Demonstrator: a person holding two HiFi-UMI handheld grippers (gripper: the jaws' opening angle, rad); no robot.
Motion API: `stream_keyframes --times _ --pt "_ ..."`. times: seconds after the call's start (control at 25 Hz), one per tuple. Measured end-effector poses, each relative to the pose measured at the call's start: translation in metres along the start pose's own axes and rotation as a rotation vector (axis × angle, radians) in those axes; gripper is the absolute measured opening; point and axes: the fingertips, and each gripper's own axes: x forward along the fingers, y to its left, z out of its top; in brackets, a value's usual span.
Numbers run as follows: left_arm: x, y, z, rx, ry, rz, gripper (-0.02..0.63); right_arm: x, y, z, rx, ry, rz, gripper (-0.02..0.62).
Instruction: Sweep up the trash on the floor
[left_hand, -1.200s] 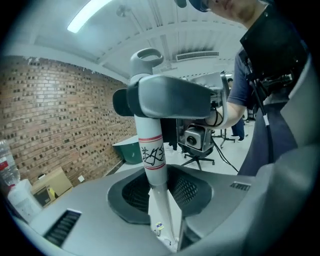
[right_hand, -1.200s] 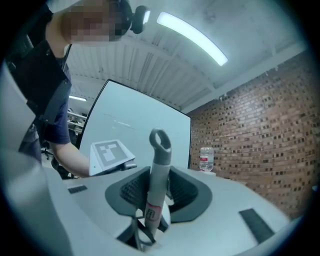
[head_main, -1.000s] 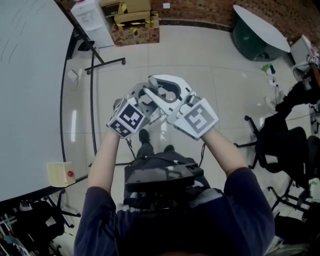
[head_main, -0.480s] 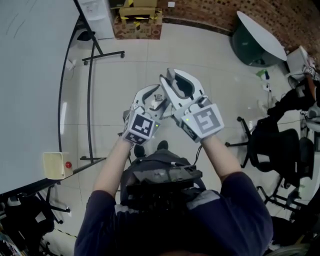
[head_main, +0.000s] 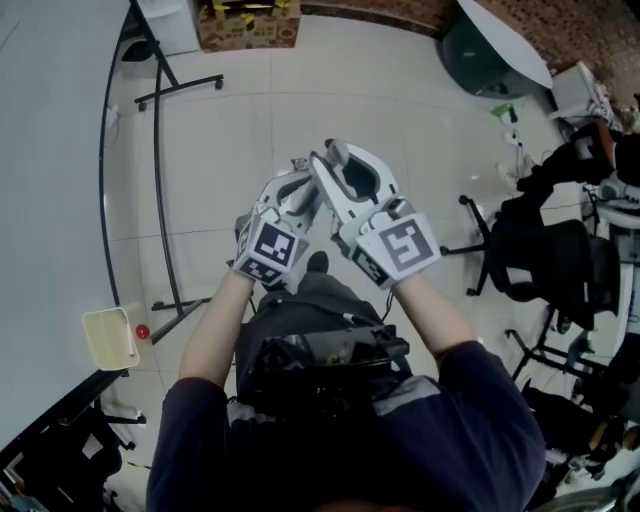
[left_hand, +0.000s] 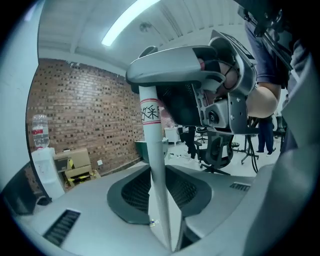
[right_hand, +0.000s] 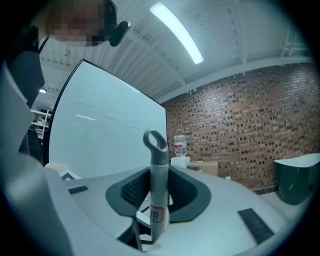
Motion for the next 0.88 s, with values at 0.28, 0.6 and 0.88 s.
stream_keyframes --times 0.28,0.6,0.88 --pt "-0.017 0.018 -0.024 -0.043 0.01 0.027 0.086 0.02 0.023 -0.013 -0.028 -0.022 -0.041 0.117" --pt "-0.025 0.054 -0.015 -0.058 -0.042 0.088 0.121 0.051 0.03 0.009 -0.015 -0.068 -0.097 0.117" --pt "-0.013 0.066 -0.033 -0.076 -0.005 0.054 0.089 0.059 0.02 -0.012 0.058 -0.022 -0.126 0.117"
